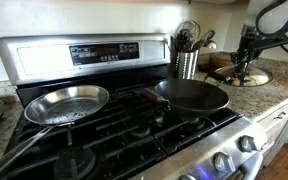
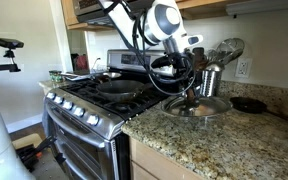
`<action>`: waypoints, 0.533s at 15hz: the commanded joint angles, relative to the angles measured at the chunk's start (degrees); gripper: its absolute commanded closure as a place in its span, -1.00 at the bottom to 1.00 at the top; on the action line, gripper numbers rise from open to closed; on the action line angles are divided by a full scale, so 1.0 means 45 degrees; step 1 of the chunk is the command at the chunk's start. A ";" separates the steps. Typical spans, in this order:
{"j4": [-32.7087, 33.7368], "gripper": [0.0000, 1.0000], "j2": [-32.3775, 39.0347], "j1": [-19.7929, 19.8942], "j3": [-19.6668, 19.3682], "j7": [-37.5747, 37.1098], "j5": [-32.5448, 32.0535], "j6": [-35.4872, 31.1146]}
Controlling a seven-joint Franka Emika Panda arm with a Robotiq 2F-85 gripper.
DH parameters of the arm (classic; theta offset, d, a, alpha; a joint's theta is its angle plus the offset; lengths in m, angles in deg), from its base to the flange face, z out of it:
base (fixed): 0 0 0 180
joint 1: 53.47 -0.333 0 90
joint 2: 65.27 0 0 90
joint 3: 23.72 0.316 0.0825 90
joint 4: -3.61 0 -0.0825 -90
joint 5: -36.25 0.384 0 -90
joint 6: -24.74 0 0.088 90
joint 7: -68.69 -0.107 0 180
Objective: Pick up the lid off the pan on the stove and put it on the countertop.
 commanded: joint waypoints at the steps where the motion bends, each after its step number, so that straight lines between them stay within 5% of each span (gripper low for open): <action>1: 0.0685 0.59 0.0872 -0.0890 -0.0805 0.0387 0.0881 -0.0269; 8: 0.0848 0.59 0.1858 -0.1549 -0.1305 0.0998 0.2440 -0.0515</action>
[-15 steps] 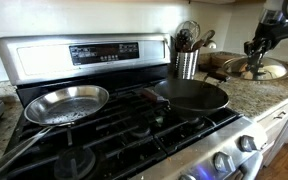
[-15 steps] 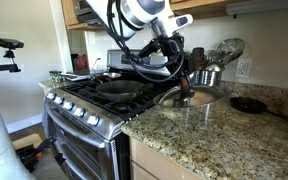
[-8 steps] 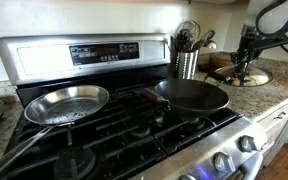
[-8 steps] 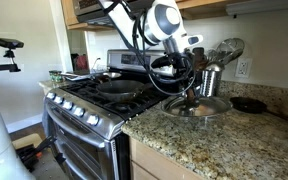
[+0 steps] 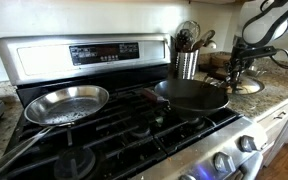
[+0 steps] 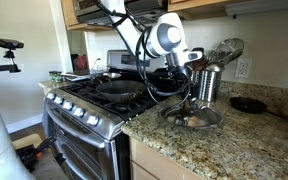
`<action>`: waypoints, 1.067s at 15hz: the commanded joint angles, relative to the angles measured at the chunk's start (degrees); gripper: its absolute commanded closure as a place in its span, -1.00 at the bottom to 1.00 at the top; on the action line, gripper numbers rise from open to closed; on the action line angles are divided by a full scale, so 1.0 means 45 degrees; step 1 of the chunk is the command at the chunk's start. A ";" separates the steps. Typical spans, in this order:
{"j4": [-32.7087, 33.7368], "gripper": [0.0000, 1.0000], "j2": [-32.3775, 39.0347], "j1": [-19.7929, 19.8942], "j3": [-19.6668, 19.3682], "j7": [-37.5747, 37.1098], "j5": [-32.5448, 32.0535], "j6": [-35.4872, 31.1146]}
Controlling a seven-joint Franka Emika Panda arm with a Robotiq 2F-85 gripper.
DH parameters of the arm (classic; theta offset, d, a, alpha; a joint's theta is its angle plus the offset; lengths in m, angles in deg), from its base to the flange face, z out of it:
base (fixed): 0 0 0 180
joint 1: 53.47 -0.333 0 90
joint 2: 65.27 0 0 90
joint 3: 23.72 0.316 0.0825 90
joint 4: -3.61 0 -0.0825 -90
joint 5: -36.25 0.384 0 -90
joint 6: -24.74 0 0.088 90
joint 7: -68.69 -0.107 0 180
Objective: Pick up the lid off the pan on the stove and put it on the countertop.
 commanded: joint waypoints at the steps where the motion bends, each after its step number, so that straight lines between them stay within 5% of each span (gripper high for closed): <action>1: 0.0148 0.59 0.0343 -0.0445 -0.0475 0.0523 0.0761 -0.0361; 16: -0.0748 0.59 0.0604 -0.0920 -0.0920 0.0489 0.1123 -0.1291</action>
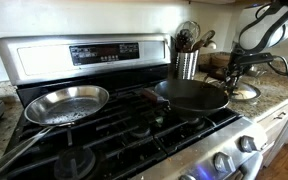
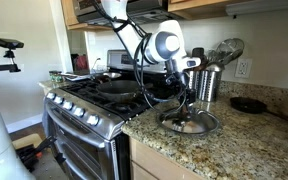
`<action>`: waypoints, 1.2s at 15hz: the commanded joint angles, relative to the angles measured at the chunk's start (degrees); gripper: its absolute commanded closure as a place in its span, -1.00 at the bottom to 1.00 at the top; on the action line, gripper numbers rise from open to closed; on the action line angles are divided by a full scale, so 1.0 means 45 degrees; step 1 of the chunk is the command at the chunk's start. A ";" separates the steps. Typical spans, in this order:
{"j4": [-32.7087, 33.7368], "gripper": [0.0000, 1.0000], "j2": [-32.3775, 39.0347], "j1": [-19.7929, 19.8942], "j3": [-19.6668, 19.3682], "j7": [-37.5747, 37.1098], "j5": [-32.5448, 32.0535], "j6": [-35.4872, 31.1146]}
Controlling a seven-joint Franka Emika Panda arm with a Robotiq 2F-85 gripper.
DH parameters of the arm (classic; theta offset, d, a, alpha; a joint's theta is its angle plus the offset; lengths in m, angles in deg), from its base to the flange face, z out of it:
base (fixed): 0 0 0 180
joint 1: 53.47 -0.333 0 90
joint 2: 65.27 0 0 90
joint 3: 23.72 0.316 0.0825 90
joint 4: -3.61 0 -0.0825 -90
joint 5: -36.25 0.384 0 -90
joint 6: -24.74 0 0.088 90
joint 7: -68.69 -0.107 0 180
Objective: Pick up the lid off the pan on the stove and put it on the countertop.
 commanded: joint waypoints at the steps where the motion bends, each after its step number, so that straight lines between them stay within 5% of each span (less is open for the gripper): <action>1: -0.0643 0.59 0.0079 -0.0363 -0.0461 0.0279 0.0269 -0.0811; 9: -0.1570 0.59 -0.0221 -0.0277 -0.0509 0.0803 0.1254 -0.2073; 10: -0.1727 -0.41 -0.0500 -0.0412 -0.0657 0.0764 0.1155 -0.1947; 14: -0.2604 -0.80 -0.2078 -0.1333 -0.1602 0.0105 -0.0080 -0.1677; 18: -0.3414 -1.00 -0.4285 -0.2272 -0.2469 -0.1797 -0.3642 -0.1415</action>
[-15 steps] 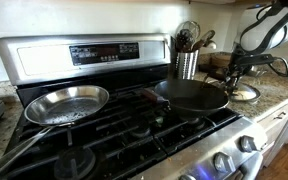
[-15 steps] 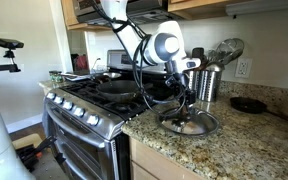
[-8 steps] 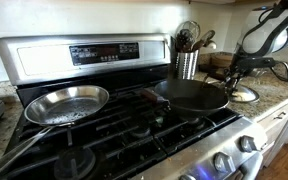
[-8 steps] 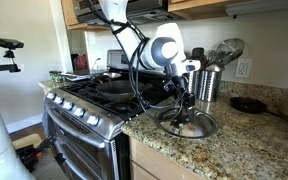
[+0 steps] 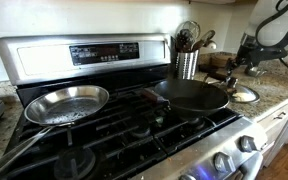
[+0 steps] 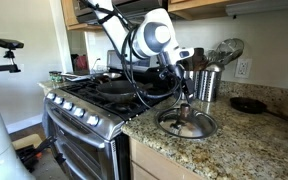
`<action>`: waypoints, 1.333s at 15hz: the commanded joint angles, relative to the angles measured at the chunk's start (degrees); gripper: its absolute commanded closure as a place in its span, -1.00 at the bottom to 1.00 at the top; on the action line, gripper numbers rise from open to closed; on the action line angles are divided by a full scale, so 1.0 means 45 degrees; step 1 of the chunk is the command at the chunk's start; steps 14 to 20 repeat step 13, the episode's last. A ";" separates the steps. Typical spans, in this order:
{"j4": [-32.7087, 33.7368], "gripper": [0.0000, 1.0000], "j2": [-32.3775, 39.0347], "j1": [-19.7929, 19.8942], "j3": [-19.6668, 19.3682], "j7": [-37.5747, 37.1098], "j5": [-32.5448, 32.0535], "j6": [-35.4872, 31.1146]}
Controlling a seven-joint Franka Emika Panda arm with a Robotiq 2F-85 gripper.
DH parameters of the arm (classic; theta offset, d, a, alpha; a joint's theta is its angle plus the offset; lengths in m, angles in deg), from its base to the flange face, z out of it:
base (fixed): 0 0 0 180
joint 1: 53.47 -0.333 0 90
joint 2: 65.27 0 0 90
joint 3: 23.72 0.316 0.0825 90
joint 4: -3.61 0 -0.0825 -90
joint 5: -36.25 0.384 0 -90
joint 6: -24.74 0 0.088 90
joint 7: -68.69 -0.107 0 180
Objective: Pick up the lid off the pan on the stove and put it on the countertop.
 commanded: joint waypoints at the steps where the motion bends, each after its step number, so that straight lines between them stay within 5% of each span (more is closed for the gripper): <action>1: -0.1386 -1.00 -0.2774 -0.0808 -0.0732 -0.2072 -0.3432 0.0305; 6: -0.2353 -1.00 -0.5662 -0.0402 0.0288 -0.4309 -0.7135 0.0784; 10: -0.3274 -1.00 -0.7228 -0.0541 0.1038 -0.4269 -0.7039 0.1058; 11: -0.2508 -1.00 -0.6141 -0.0466 0.0791 -0.3938 -0.6792 0.0593; 20: -0.2892 -1.00 -0.6695 -0.0468 0.1049 -0.3938 -0.6791 0.0728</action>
